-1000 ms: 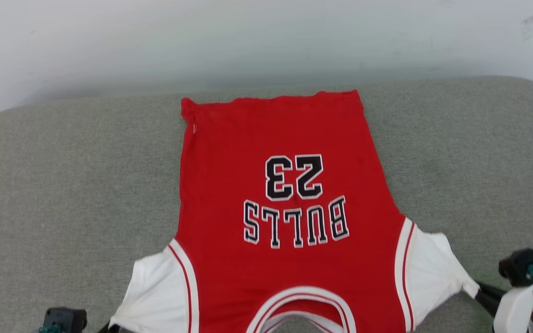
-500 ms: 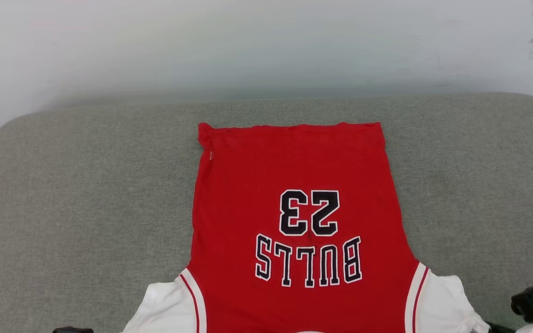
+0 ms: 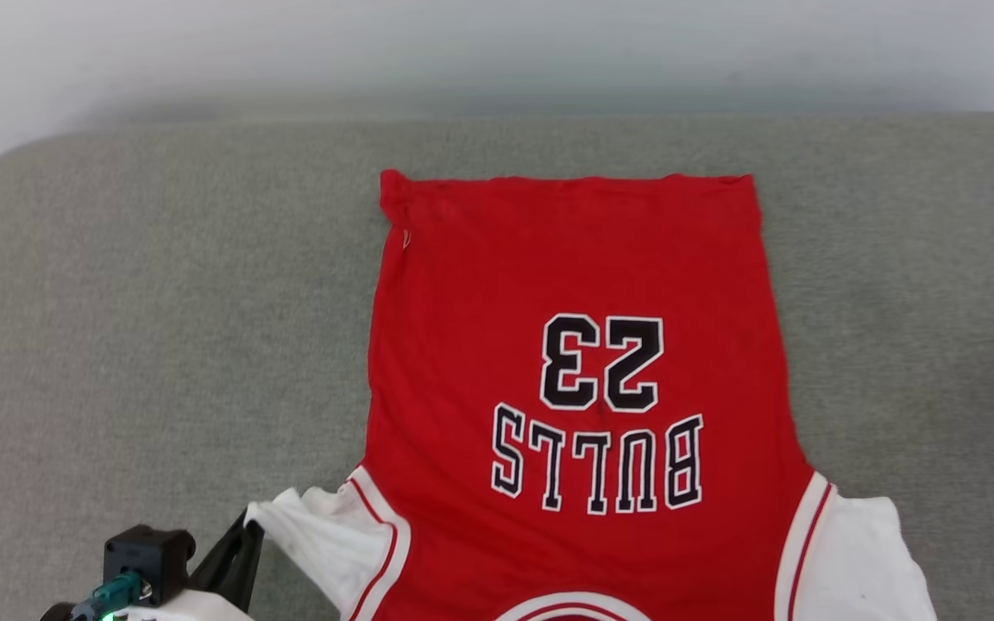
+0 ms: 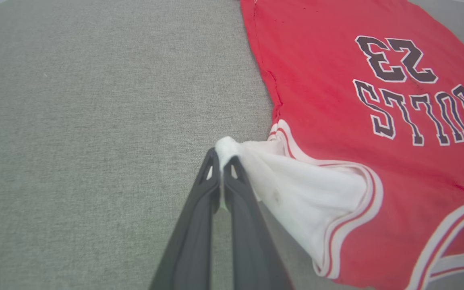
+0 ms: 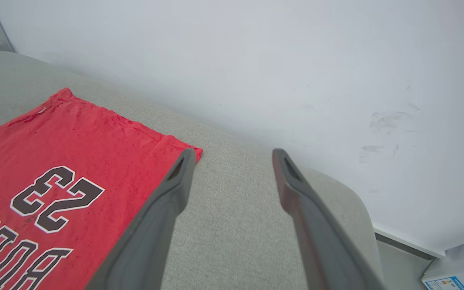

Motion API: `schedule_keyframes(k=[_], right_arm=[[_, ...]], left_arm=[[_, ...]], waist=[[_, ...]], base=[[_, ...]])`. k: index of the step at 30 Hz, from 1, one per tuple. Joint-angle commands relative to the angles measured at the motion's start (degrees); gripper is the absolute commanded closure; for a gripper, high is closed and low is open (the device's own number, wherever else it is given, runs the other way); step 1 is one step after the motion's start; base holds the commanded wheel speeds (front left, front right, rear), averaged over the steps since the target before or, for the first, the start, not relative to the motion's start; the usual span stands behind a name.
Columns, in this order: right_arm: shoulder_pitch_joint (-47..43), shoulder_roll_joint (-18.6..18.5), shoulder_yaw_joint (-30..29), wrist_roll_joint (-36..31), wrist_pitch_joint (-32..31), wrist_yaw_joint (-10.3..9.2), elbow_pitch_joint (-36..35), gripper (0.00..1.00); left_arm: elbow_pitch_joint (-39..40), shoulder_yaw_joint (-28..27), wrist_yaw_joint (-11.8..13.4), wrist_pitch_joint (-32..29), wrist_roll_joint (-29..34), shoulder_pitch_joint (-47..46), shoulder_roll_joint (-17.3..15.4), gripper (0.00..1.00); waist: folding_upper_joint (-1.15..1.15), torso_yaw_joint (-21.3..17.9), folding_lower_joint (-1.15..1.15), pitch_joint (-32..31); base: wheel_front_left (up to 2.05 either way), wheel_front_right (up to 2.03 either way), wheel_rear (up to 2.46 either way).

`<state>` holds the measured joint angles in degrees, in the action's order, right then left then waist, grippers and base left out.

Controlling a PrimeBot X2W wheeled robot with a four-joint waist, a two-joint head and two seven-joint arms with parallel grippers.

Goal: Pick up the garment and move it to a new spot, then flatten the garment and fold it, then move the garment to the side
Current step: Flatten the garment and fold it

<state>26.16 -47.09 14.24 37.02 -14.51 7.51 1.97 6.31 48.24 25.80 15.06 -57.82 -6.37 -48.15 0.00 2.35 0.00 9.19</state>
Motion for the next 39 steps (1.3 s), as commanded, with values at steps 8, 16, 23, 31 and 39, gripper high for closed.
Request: schedule_keyframes(k=[8,16,23,31,39], right_arm=[[18.10,1.07,2.10,0.48,-18.95,-0.04,2.06,0.00],[33.50,0.75,9.92,4.88,-42.63,-0.04,11.06,0.00],[41.29,3.76,12.01,3.55,-53.84,-0.04,17.95,0.00],[42.13,7.19,12.76,0.46,-57.12,-0.03,23.57,0.00],[40.06,6.35,16.61,-0.10,-56.76,-0.04,23.47,1.00]], left_arm=[[3.13,-3.74,0.67,0.14,5.08,-2.27,3.74,1.00],[4.51,-6.37,-0.61,0.14,9.33,-3.93,7.37,1.00],[5.55,-7.94,-1.71,0.14,12.89,-6.02,9.84,1.00],[5.35,-7.34,-2.56,0.15,15.42,-7.97,11.99,1.00],[4.96,-8.14,-2.60,0.15,16.83,-8.06,13.16,1.00]], waist=[[0.00,6.13,0.00,10.99],[0.00,10.21,0.00,18.52],[0.00,13.17,0.00,24.50],[0.00,14.97,0.00,27.90],[0.00,14.72,0.00,26.95]], base=[[0.00,0.00,0.00],[0.00,0.00,0.00],[0.00,0.00,0.00],[0.00,0.00,0.00],[0.00,0.00,0.00]])
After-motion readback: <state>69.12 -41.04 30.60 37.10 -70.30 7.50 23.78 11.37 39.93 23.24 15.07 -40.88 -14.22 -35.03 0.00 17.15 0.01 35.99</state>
